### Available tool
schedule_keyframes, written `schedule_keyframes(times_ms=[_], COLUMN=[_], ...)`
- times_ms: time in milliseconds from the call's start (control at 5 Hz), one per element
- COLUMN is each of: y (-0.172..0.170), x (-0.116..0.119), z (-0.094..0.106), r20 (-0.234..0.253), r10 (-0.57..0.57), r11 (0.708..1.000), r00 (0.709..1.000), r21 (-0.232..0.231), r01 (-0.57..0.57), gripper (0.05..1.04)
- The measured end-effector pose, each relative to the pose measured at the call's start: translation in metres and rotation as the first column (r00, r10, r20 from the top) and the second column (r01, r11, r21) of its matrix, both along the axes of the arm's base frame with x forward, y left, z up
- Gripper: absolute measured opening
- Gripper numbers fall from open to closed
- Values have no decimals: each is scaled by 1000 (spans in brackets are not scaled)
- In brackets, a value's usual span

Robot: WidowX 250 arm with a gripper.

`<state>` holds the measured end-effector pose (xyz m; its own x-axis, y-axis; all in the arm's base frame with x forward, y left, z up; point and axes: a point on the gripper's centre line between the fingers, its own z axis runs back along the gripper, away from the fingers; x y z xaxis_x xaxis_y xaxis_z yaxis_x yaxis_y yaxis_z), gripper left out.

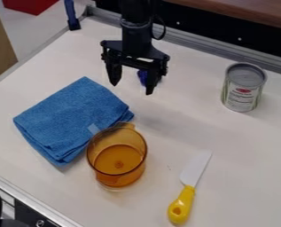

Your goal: Move the yellow pot to the upper left of table

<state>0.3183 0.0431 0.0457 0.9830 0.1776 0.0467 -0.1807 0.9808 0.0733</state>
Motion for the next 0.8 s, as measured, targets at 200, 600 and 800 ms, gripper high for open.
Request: schedule_keyframes(times_ms=[200, 600, 800], y=[-1, 2, 4], x=[-5, -30, -51], z=[-10, 11, 12], r20=[-34, 55, 45], r10=[-2, -83, -118], r11=[1000, 995, 991], r00=[999, 995, 992], r21=[-7, -58, -56], r01=[2, 86, 120], gripper=[999, 999, 999])
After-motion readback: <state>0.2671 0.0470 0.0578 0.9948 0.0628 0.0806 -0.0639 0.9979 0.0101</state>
